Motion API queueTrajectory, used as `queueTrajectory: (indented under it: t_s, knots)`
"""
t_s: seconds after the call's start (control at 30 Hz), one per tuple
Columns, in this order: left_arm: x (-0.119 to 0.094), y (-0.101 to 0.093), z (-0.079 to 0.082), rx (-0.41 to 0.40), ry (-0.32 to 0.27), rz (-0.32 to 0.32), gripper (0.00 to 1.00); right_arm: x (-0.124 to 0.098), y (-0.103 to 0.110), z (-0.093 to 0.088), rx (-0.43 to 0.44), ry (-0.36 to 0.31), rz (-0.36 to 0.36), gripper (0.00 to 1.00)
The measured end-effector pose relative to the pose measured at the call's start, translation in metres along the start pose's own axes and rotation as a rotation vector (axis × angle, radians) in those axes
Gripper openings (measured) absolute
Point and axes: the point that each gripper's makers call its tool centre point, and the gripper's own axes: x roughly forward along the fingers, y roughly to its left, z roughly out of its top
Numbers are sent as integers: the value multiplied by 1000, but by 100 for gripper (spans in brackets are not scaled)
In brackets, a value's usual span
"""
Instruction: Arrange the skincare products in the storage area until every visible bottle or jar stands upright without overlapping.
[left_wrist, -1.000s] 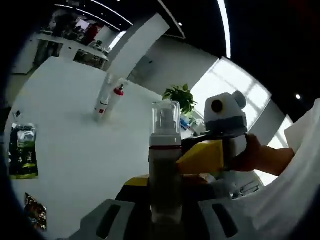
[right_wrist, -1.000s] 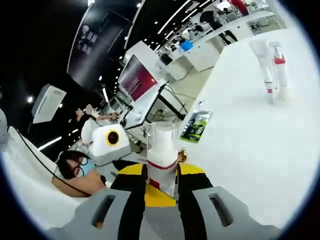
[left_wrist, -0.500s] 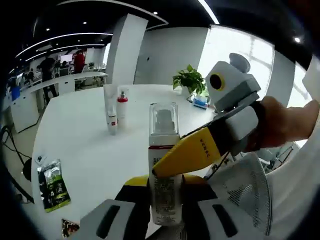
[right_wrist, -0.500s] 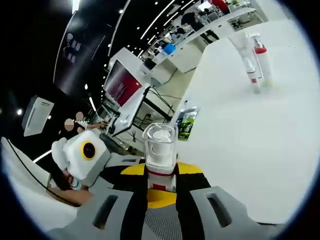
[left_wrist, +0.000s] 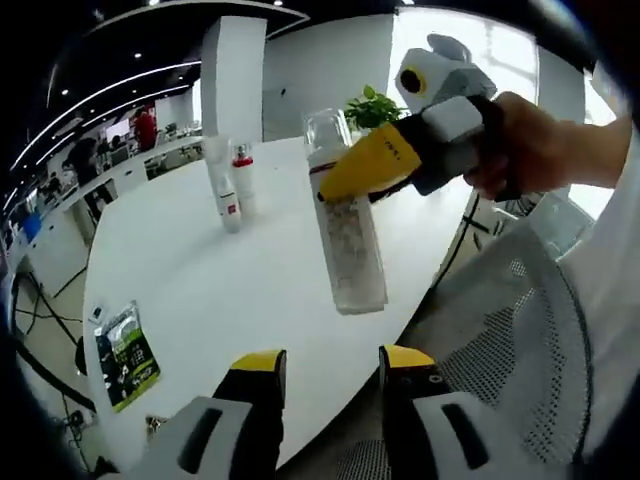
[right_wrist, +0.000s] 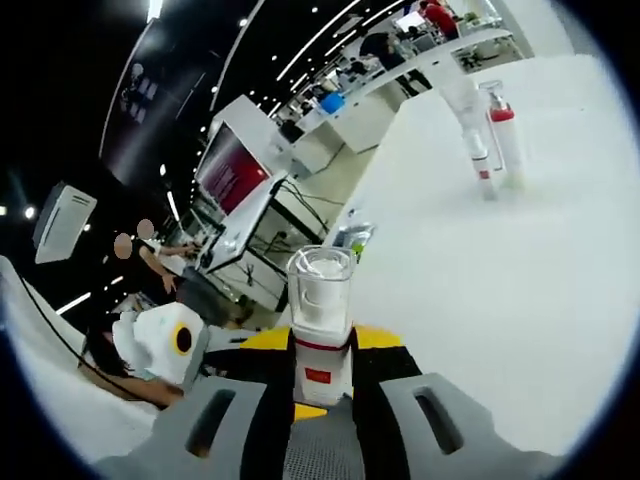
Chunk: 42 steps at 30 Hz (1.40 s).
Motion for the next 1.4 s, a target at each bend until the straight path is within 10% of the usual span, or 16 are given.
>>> queueTrajectory:
  t_s: [0.13,0.2,0.53,1.0,1.4]
  knots:
    - [3,15,-2,2,11,50,21,-4,-15,14,-21,-22,-43,18]
    - [1,17,11,-62,-63,52,25,-4,-21,20,-26,-29,-58,18]
    - [10,10,-11,-18,37,40,27,-3,-62,49,-52,-75,-157,18]
    - [11,10,-10,-48,30,32,27,16,-117,78,-111,-107,-301,19]
    - [10,16,-13,80,57,69,25,27,-155,93,-138,-111,-385,18]
